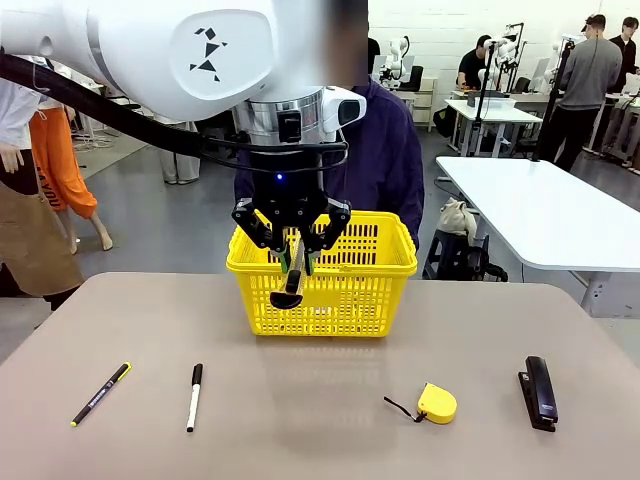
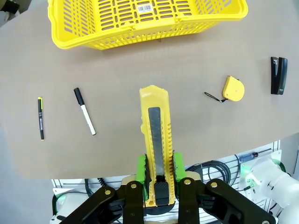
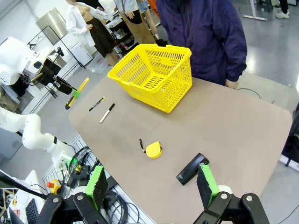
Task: Place the items the person wants into the basket.
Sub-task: Pick up the item the person points to and place it in the Market Basket.
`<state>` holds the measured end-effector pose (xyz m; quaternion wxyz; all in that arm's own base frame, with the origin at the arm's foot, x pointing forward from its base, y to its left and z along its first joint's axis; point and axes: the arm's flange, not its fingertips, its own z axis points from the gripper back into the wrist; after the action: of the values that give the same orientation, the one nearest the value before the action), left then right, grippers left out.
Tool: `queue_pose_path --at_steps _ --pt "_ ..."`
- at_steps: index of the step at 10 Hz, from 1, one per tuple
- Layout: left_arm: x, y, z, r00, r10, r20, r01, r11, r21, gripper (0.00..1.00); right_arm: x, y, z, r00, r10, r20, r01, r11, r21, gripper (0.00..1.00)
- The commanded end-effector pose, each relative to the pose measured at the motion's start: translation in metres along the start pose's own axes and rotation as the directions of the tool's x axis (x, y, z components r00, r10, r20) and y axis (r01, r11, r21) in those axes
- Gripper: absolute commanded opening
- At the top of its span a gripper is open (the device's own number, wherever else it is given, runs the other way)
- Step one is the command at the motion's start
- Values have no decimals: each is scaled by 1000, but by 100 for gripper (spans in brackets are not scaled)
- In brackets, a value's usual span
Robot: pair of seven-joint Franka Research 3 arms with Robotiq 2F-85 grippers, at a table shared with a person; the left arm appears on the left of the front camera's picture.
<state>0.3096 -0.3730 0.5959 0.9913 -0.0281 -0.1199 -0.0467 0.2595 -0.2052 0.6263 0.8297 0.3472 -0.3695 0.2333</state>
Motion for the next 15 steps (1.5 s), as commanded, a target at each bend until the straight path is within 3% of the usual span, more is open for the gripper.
queue_pose_path --at_steps 1,2,3,4,5,8,10,14,15 --pt "0 2 4 1000 2 5 -2 1000 -8 0 0 0 -1 1000 14 24 -14 1000 18 100" --pt "0 0 0 1000 0 0 0 1000 0 26 0 0 -1 1000 14 24 -14 1000 18 100" --pt "39 12 3 988 -157 4 157 988 15 26 0 0 -1 1000 14 24 -14 1000 18 100" --pt "78 24 4 957 -289 7 289 957 -39 26 0 0 -1 1000 14 24 -14 1000 18 100" --pt "120 35 3 932 -362 -15 362 932 -17 26 0 0 -1 1000 14 24 -14 1000 18 100" --pt "192 57 -1 785 -603 -142 595 797 -103 26 0 0 -1 1000 14 24 -14 1000 18 100" --pt "205 54 -7 727 -674 -134 672 738 -69 26 0 0 -1 1000 14 24 -14 1000 18 100" --pt "197 50 -17 768 -632 -102 634 773 -13 26 0 0 -1 1000 14 24 -14 1000 18 100" --pt "198 52 -16 738 -663 -124 662 747 -54 26 0 0 -1 1000 14 24 -14 1000 18 100"
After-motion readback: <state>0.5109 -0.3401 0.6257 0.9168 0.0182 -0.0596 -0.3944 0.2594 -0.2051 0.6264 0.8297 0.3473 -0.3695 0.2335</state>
